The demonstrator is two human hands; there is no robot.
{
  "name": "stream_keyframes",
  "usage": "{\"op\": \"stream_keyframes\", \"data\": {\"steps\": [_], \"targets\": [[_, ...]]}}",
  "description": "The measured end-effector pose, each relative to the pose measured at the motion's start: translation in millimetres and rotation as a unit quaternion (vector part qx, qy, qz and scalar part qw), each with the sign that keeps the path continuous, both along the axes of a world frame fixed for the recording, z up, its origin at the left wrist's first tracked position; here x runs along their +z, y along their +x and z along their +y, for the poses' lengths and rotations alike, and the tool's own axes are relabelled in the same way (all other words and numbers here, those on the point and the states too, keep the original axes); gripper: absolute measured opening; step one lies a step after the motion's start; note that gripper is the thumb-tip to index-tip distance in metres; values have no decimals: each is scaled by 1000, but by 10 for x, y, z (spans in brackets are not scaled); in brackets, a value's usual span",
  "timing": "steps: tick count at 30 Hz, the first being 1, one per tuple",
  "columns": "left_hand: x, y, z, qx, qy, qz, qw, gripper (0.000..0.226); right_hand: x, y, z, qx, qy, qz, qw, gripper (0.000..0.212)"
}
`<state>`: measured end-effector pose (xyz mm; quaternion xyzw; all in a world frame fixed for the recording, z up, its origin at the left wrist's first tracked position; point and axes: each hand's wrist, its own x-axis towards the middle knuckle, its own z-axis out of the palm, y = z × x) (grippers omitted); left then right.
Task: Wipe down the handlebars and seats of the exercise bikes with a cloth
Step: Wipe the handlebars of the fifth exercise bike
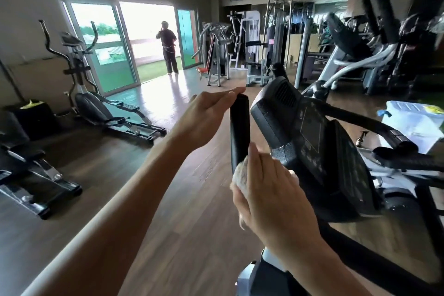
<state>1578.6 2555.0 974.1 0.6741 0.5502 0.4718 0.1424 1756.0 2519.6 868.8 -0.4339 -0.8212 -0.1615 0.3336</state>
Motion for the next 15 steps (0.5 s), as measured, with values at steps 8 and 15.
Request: {"op": "stream_keyframes", "data": {"steps": [8, 15], "targets": [[-5, -29, 79, -3, 76, 23, 997, 34, 110, -414, 74, -45, -18, 130, 990, 75], [107, -208, 436, -92, 100, 95, 986, 53, -77, -383, -18, -112, 50, 71, 990, 72]]}}
